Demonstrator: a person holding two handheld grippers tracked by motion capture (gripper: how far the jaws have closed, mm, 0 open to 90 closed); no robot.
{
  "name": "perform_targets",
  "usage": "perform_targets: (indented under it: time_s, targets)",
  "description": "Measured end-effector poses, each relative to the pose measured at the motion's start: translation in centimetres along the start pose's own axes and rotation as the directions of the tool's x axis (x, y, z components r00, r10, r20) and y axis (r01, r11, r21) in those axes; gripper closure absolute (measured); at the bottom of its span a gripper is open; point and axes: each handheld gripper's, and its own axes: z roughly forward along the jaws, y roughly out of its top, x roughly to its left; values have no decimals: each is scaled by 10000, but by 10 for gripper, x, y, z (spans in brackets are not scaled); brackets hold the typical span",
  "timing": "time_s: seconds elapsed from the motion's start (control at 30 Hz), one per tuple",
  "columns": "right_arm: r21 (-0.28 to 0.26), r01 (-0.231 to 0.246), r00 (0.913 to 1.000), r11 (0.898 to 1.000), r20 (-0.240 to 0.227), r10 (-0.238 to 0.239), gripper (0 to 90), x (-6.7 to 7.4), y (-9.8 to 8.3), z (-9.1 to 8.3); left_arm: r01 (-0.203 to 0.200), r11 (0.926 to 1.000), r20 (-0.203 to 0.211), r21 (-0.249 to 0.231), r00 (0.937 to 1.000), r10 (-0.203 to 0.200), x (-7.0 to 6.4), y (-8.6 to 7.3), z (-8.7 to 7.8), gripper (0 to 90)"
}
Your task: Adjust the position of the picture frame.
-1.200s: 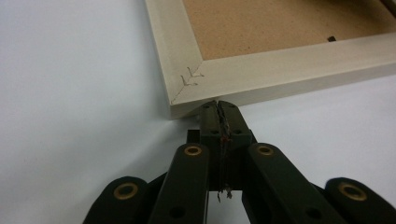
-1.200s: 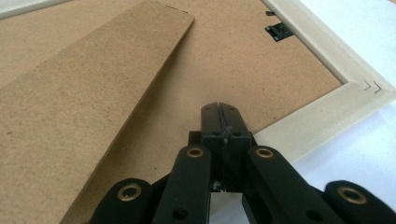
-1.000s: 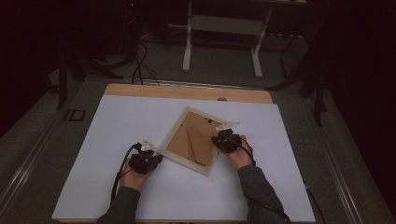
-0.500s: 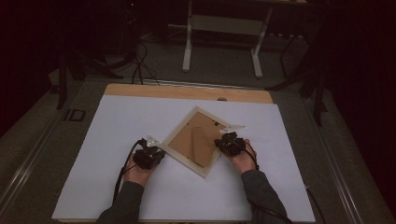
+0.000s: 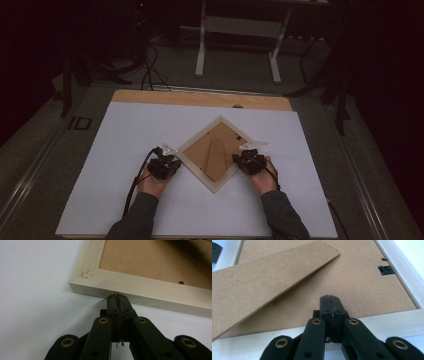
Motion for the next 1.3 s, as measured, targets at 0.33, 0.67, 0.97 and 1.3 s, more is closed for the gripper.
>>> perform_targets:
  time_s: [0.33, 0.67, 0.97, 1.3]
  targets:
    - [201, 606, 9981, 9980, -82, -604, 900, 6, -7, -10, 286, 9995, 62, -134, 9996, -285, 2, 7, 8, 900]
    - [141, 23, 9912, 9999, 1322, -42, 900, -35, -4, -17, 69, 9999, 211, -88, 9998, -67, -4, 6, 7, 900]
    - [-330, -1233, 9672, 9918, 2196, 1276, 900, -73, -3, -28, 127, 9997, 360, -212, 9993, -120, -9, 2, 6, 900]
    - [85, -1796, 9556, 9837, 2388, 1724, 900, -88, -9, -19, 10, 9999, 634, -109, 9980, -4, -12, 2, 5, 900]
